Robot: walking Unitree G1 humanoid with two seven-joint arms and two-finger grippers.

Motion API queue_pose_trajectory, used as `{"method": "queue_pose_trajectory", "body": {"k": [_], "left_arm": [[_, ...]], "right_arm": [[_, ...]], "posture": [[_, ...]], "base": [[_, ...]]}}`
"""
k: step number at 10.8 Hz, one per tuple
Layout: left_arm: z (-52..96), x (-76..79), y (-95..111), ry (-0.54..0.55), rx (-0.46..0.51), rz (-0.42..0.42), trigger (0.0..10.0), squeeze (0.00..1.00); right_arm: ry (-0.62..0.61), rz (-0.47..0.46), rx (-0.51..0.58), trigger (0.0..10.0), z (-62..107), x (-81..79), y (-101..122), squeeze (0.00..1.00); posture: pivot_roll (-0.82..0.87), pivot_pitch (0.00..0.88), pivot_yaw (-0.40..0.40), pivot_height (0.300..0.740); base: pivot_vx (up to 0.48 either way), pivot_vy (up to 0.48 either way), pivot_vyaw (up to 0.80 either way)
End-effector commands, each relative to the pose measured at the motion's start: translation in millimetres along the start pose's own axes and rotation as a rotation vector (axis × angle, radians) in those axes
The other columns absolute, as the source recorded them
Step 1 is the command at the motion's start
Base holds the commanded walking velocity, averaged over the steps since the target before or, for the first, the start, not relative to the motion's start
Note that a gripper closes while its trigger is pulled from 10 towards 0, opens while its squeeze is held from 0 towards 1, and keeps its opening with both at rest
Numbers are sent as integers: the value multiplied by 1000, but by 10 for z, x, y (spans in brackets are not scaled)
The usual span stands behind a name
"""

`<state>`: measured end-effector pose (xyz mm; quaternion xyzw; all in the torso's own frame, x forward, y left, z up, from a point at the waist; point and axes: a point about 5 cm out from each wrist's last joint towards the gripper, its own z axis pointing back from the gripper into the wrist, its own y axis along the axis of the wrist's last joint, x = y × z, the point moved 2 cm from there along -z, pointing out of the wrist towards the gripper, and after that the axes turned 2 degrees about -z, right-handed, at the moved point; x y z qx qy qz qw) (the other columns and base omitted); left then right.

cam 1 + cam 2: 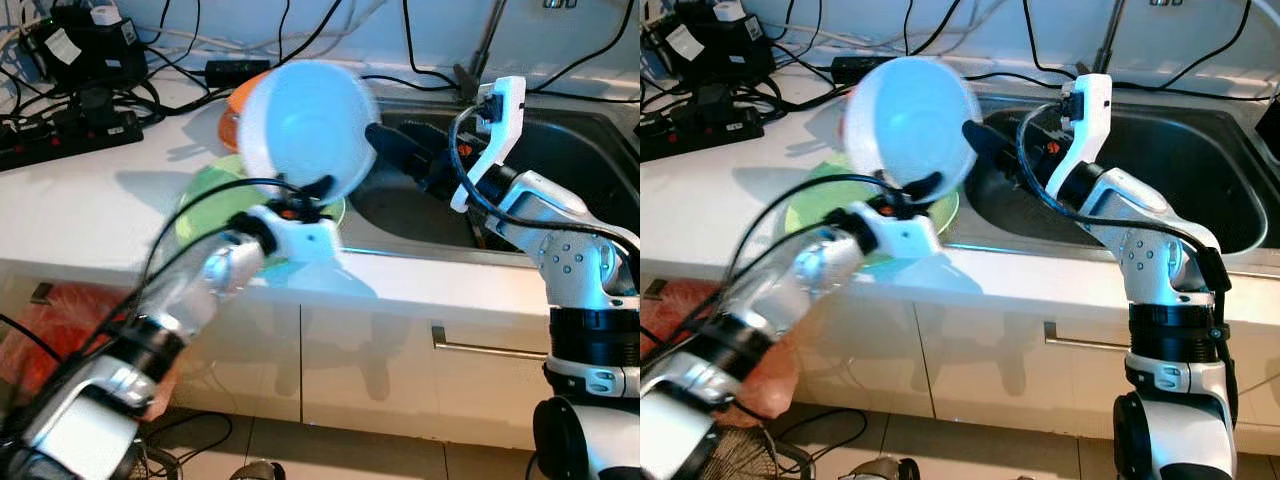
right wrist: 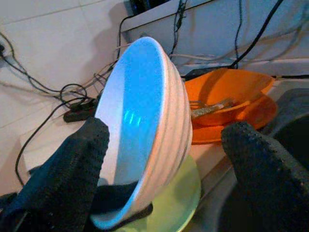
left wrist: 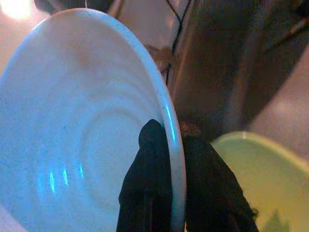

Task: Kitchen organization

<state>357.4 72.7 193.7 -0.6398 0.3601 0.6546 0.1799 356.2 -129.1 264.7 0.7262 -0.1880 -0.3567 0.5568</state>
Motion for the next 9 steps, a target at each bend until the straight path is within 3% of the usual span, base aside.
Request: {"method": "queue_pose_trajectory", "body": {"k": [1,8,9], "left_arm": [[-60,-26,69,16,36,-34,0,0],[-148,24,216,54,93,-55,471,0],[-153,31,223,54,94,-54,471,0]], "right_arm": [[-19,-4,2,10000,-12,26,59,0],[-187,0,-88,10000,-125,186,28,0],[-198,1,-92,7608,-136,201,29,0]], "posture": [[-7,46,-6,740],[-13,41,-12,740],[-13,43,-13,740]], "base": [[0,0,0],[0,0,0],[0,0,0]]}}
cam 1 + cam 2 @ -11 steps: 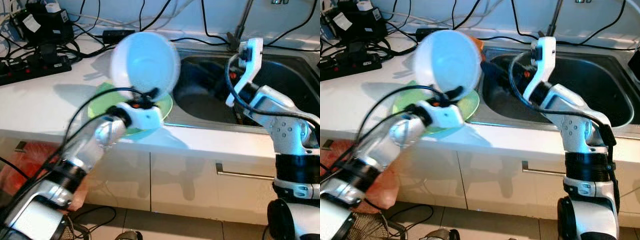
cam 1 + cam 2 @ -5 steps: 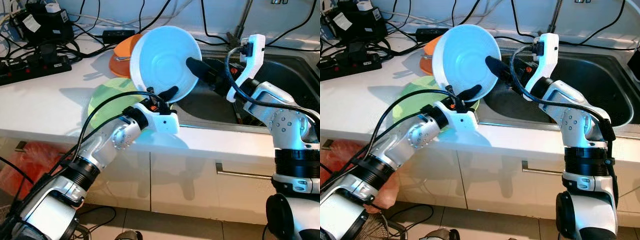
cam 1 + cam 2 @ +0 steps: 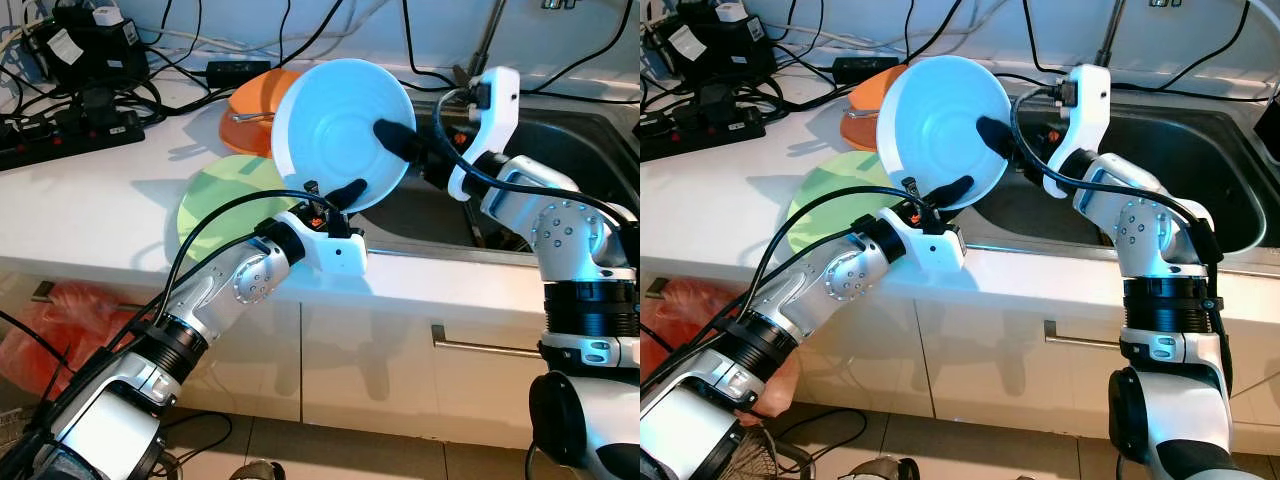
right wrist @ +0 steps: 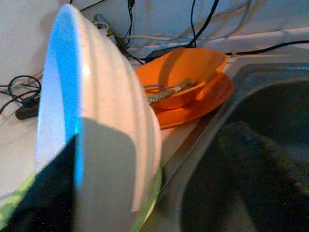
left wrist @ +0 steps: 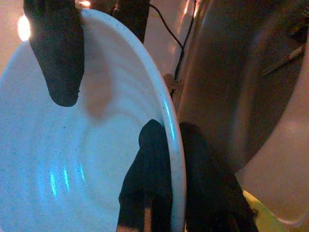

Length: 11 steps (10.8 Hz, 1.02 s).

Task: Kitchen organization

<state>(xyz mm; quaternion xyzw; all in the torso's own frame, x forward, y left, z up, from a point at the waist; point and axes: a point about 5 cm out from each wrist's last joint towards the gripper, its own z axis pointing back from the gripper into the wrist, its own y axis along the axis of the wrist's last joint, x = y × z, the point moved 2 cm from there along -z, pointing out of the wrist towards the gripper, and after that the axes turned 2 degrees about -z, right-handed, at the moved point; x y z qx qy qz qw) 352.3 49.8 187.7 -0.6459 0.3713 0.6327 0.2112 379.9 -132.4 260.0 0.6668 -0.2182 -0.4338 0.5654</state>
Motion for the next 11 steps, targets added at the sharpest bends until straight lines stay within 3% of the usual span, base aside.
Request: {"method": "queue_pose_trajectory", "body": {"k": [1,7,11], "left_arm": [[-49,-62,66,32,34,-16,627,0],[-94,-9,114,16,50,-23,1882,0],[-103,-6,100,16,46,-33,3882,0]], "right_arm": [[-33,11,-13,0,-18,20,38,0],[-154,27,-78,0,-42,143,26,0],[-168,11,-91,0,-28,182,-1,0]], "posture": [[-14,43,-14,740],[-20,50,-19,740],[-23,40,-19,740]], "base": [[0,0,0],[0,0,0],[0,0,0]]}}
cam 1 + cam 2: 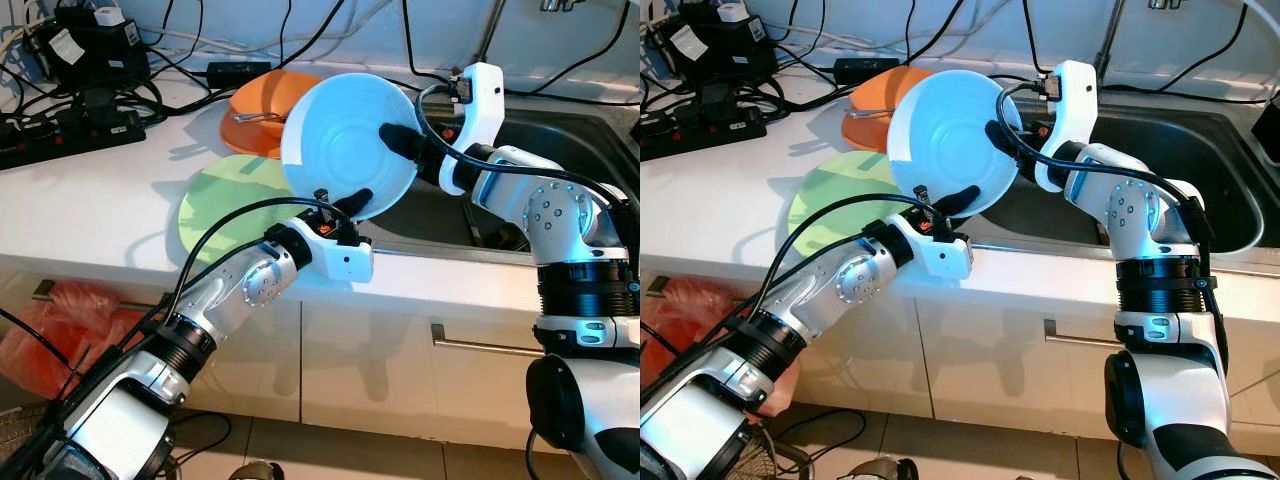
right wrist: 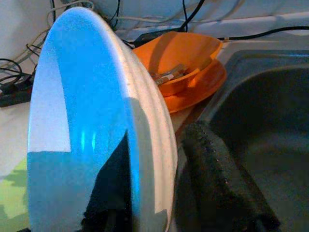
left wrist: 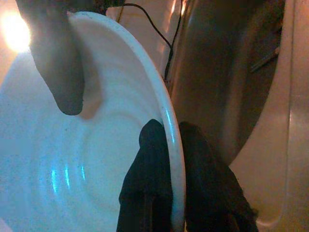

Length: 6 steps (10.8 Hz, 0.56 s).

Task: Kitchen organization

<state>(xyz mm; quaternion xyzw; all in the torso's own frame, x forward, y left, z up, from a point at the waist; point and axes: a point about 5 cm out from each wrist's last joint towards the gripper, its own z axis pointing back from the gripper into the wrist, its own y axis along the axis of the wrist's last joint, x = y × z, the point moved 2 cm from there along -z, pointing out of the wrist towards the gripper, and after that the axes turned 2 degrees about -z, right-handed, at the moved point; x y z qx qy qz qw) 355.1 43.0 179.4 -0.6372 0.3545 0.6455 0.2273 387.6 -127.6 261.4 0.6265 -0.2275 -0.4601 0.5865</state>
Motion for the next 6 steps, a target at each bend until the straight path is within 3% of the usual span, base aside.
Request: {"method": "queue_pose_trajectory", "body": {"k": [1,2,3,6], "left_arm": [[-42,-114,89,68,51,-10,5412,0],[-44,-118,85,71,48,-10,9137,0],[-43,-134,86,85,50,1,10000,0],[-41,-184,140,119,85,4,10000,0]], "right_arm": [[-95,-9,-21,0,45,188,-35,0],[-96,-9,-22,0,45,191,-37,0],[-98,-9,-23,0,48,195,-41,0],[-95,-21,-20,0,49,196,-55,0]], "posture": [[-24,37,-22,740],[-24,35,-23,740],[-24,35,-23,740],[-24,30,-22,740]], "base": [[0,0,0],[0,0,0],[0,0,0],[0,0,0]]}}
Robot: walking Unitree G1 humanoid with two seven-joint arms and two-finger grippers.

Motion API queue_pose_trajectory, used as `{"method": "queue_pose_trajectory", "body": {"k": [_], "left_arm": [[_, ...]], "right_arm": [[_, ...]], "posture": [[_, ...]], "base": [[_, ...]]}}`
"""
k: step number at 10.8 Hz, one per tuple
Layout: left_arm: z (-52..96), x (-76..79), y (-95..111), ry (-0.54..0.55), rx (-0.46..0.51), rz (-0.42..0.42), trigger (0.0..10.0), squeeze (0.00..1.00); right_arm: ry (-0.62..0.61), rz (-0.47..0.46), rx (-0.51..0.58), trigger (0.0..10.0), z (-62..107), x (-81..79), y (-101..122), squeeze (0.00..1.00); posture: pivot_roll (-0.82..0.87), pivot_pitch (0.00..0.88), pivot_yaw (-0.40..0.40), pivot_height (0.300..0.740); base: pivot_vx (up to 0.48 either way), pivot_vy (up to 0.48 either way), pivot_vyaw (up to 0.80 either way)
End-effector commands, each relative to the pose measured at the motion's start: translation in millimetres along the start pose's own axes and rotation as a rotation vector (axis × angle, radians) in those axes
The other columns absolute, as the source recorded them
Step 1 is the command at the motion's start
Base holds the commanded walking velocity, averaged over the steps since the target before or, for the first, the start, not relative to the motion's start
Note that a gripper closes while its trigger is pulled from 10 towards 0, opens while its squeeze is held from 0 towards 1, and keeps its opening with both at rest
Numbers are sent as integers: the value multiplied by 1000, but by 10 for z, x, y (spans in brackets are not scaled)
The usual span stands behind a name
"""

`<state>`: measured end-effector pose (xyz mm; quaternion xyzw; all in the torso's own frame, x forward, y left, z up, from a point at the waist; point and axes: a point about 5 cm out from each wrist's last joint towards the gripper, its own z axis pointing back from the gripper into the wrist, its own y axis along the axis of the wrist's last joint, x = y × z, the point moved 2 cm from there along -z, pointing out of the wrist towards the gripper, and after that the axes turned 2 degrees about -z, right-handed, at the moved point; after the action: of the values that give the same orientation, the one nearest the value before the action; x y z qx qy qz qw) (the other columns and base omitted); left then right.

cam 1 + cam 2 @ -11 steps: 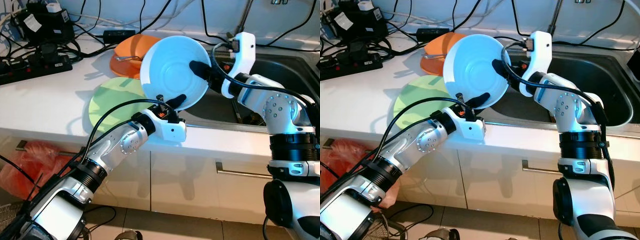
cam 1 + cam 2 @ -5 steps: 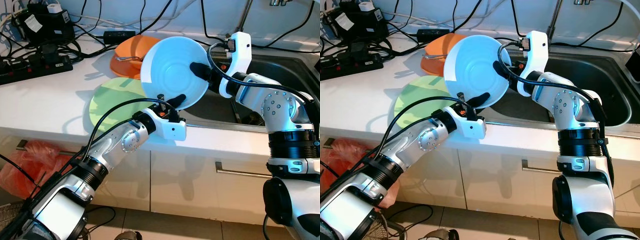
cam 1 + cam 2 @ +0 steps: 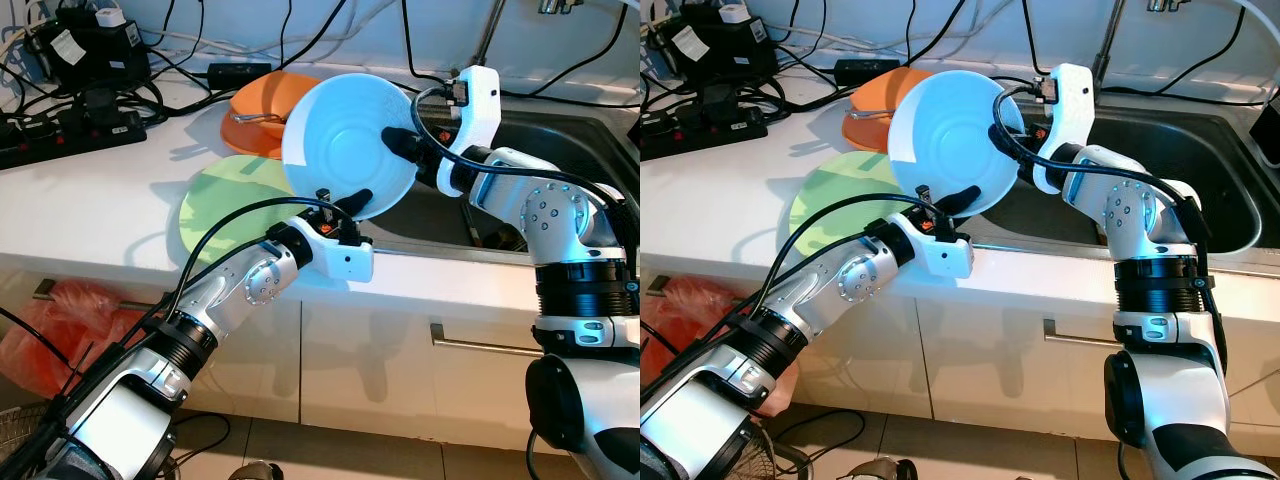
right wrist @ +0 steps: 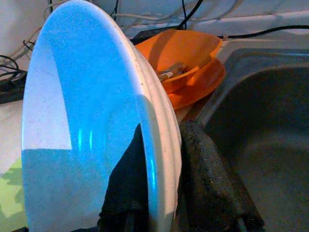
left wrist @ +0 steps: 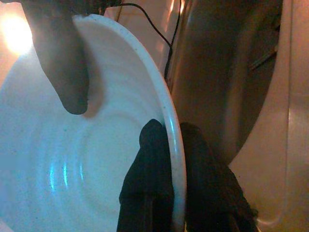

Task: Kitchen organization

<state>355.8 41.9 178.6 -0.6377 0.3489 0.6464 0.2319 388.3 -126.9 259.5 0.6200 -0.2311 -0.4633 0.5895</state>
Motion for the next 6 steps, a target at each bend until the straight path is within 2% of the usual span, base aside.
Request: {"method": "queue_pose_trajectory", "body": {"k": [1,3,4,5,6], "left_arm": [[-27,-219,147,143,97,23,10000,0],[-26,-281,143,187,95,61,10000,0],[-14,-322,135,217,95,125,10000,176],[-4,-344,145,234,106,153,10000,1000],[-2,-346,175,232,130,169,10000,1000]], "right_arm": [[-79,-31,-9,0,54,189,-44,0],[-82,-31,-6,0,54,196,-42,0],[-82,-36,-1,0,53,197,-37,0],[-81,-39,1,0,52,196,-36,0],[-82,-43,4,0,53,200,-36,0]], "posture": [[-23,25,-20,740],[-23,25,-24,740],[-24,27,-23,740],[-24,28,-23,740],[-24,29,-22,740]], "base": [[0,0,0],[0,0,0],[0,0,0],[0,0,0],[0,0,0]]}}
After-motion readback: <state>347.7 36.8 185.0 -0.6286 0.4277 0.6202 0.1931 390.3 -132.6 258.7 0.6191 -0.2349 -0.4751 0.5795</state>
